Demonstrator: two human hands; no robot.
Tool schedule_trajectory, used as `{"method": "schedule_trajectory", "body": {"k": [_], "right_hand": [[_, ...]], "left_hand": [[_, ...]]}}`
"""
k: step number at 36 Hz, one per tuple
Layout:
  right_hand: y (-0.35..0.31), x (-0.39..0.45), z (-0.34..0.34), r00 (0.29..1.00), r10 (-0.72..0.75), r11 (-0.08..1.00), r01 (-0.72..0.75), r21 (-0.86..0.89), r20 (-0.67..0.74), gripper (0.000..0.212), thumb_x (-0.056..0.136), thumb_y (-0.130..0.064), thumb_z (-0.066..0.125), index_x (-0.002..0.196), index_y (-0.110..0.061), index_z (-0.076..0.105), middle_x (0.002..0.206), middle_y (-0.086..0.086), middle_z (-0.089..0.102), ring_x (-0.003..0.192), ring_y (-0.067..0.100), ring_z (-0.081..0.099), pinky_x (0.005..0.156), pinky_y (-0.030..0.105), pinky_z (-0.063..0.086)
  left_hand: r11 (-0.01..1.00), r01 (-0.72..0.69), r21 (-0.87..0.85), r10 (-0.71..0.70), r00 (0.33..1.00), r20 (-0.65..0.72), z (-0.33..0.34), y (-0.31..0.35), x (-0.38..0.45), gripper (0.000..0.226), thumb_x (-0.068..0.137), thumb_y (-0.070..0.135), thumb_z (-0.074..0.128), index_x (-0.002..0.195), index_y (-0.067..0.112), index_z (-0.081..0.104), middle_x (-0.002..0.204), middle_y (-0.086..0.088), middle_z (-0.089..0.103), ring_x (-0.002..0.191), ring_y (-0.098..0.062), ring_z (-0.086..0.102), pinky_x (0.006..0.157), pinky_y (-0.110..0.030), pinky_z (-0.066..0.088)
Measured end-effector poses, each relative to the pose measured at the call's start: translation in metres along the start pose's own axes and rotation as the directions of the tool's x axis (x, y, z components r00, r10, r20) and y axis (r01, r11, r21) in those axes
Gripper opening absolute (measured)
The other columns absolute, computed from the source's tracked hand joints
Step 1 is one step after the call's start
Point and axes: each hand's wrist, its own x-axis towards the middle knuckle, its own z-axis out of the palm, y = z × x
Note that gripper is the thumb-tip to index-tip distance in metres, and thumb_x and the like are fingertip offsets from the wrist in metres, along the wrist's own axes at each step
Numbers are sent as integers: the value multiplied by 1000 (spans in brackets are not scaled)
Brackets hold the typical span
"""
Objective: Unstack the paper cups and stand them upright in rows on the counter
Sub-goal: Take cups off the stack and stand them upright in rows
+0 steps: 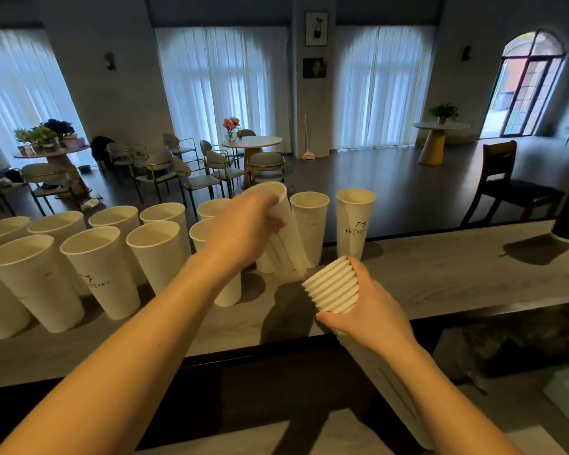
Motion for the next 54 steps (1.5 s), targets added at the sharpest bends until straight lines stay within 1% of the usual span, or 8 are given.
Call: {"method": "schedule_trajectory", "body": {"k": [4,19,26,28,30,32,49,54], "right_hand": [[5,5,2,1000,11,999,-12,48,21,113,52,-69,78,146,-55,16,119,-11,58,107,14,60,88,48,56],[7,21,2,1000,-22,994,20,106,12,117,54,-66,81,149,-54,14,129,-13,55,118,12,56,96,48,52],[7,15,-10,997,-69,989,71,128,-18,111,57,-64,82,147,-51,18,129,-13,55,117,12,55,96,47,52],[6,13,-14,996,-86,988,89,129,-27,105,60,-60,83,145,-50,21,126,-14,57,115,12,56,94,46,53],[6,12,-17,996,-84,990,87,114,-30,106,60,-60,82,146,-49,21,126,-12,58,113,13,57,92,46,54],[7,10,-20,996,-78,992,81,99,-35,109,57,-63,80,147,-50,19,126,-11,58,110,14,59,90,45,56],[34,-2,-34,999,-38,996,37,81,8,121,59,-63,82,151,-53,5,133,-12,53,117,13,55,95,43,53],[49,-2,-44,998,35,998,-32,52,-49,117,57,-64,80,149,-51,9,127,-9,56,110,15,57,90,44,53]], "left_hand": [[985,2,172,-31,986,166,40,-9,3,11,90,23,64,100,19,61,95,-3,64,89,-22,64,68,-32,49],[875,-143,463,59,980,191,74,-27,13,41,94,33,59,130,16,48,105,-12,68,92,-28,65,63,-34,48],[925,-168,342,174,985,14,57,2,11,50,92,48,55,133,20,51,128,-2,60,121,-22,49,95,-37,42],[987,-157,16,152,974,170,50,22,4,39,96,43,50,127,21,55,119,3,62,111,-14,52,90,-32,44],[955,11,-296,147,850,506,48,39,-2,24,101,36,43,113,23,60,101,7,62,93,-8,56,83,-29,46],[927,62,-369,197,758,622,50,44,-4,21,102,31,44,93,23,61,81,7,57,73,-8,52,71,-27,42],[893,213,-396,44,835,549,68,61,5,16,75,29,81,79,33,66,77,15,67,74,0,61,64,-18,42],[914,111,-389,-18,972,235,50,58,21,19,86,34,68,86,16,65,80,-5,67,74,-20,64,71,-41,54]]}}
